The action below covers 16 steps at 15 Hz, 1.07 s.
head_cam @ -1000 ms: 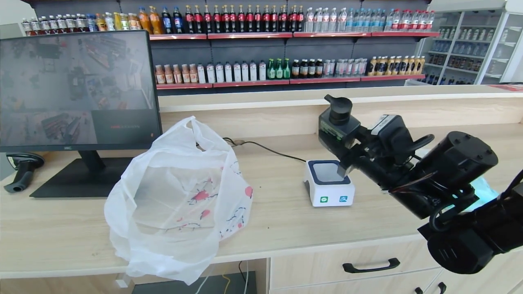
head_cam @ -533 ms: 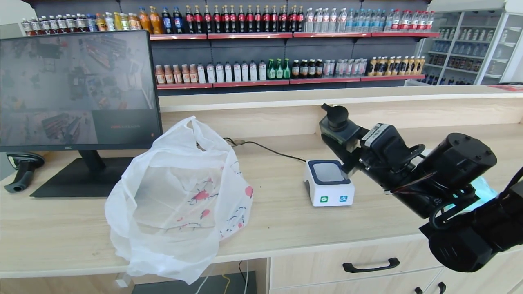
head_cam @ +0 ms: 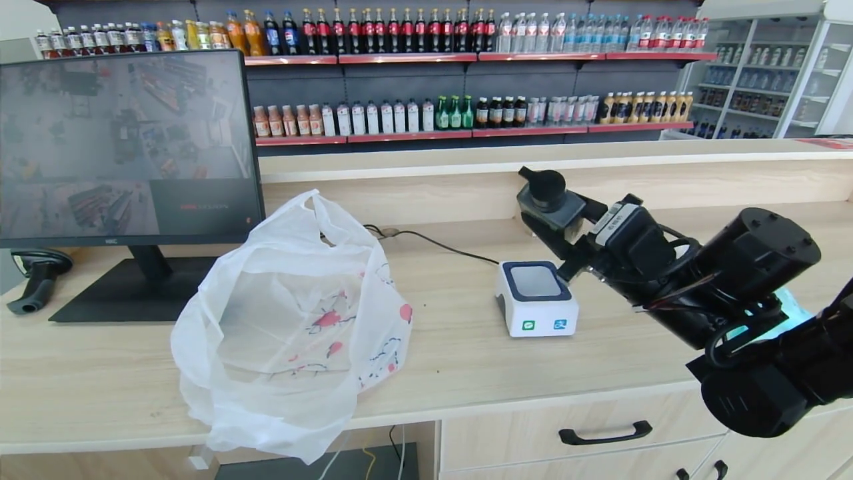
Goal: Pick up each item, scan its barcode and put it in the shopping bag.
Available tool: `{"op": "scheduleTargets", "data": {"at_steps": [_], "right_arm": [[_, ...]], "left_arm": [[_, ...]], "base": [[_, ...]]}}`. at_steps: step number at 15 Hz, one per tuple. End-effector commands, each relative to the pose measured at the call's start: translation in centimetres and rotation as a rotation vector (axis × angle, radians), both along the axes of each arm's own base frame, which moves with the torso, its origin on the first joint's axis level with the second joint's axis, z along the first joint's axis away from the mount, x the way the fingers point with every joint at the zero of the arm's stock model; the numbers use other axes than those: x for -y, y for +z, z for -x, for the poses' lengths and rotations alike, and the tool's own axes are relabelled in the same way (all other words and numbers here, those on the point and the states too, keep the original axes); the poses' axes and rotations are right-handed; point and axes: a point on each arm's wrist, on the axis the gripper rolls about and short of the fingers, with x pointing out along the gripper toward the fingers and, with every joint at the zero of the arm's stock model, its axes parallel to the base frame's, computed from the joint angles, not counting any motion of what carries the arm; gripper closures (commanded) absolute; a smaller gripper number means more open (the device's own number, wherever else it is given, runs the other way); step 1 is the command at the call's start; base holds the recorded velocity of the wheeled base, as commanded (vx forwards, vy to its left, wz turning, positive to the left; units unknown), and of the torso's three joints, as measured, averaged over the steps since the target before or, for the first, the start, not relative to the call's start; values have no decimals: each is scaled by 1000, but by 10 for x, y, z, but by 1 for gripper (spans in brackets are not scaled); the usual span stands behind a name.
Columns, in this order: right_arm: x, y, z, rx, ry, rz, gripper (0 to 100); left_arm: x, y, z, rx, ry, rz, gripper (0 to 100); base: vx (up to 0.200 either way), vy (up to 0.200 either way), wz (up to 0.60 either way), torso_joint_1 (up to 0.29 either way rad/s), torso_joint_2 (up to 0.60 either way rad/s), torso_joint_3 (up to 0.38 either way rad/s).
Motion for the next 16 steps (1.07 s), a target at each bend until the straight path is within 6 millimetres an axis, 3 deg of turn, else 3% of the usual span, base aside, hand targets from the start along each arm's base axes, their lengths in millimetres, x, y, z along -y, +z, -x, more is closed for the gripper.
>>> {"op": "scheduleTargets", "data": {"at_steps": [1,4,6,10,16], "right_arm": [[6,0,-1,15,2,23,100],[24,-7,-11,60,56,123,100],[38,-24,-20,67,91,212,100],[34,-51,-35,54,129,278,100],[36,-62,-50,43,126,284,100]], "left_arm": [[0,0,0,1,0,-1,0],[0,0,0,2,0,1,0],[0,0,0,4,-2,-3,0],[0,0,0,4,-2,-3,0],[0,0,0,4,-1,-4,0]], "base": [[0,0,0,0,0,0],[0,0,0,0,0,0],[0,0,0,0,0,0],[0,0,0,0,0,0],[0,0,0,0,0,0]]}}
